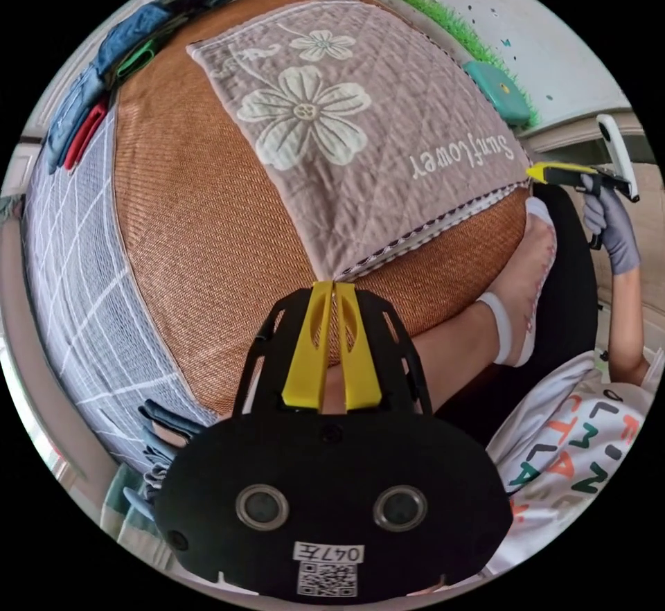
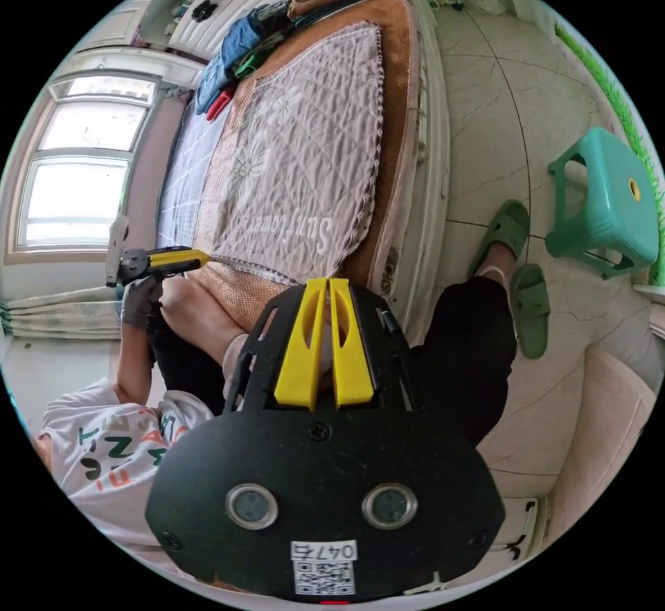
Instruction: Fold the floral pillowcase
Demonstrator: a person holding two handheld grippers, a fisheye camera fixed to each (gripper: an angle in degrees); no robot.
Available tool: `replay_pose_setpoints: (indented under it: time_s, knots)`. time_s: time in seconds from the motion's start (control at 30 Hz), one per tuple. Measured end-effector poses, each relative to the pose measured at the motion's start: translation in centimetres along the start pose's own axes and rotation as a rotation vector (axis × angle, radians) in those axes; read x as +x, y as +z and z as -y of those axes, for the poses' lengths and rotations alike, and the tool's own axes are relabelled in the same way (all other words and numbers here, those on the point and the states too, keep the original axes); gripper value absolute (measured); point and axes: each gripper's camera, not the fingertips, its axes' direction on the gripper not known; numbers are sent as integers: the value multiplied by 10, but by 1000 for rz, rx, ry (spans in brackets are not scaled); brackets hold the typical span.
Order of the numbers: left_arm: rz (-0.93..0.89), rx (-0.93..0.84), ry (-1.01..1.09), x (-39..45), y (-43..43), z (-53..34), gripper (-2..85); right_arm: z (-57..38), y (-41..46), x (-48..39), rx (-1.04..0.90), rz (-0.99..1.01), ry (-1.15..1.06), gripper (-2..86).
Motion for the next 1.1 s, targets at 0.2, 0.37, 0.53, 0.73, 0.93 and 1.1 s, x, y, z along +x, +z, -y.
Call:
replay_pose_setpoints:
  time_s: [0.2, 0.37, 0.53, 0.73, 0.93, 1.1]
  knots:
    - [-143, 137, -124, -51, 6, -27, 41, -4, -10, 9, -16, -73, -55, 58]
    - [-285, 346, -215, -118, 4, -56, 58, 3, -35, 24, 135, -40, -115, 56]
    - [-384, 543, -261, -191, 40, -36, 3, 48, -41, 34, 279, -85, -220, 60]
    - [-508, 526, -280, -255, 131, 26, 11, 108, -23, 84, 295, 21, -265, 66]
    - [-690, 526, -316, -315, 219, 71, 58, 139, 2, 130, 253, 198, -249, 64]
    - [-734, 492, -326, -333, 283, 92, 64, 151, 9, 150, 247, 269, -243, 56]
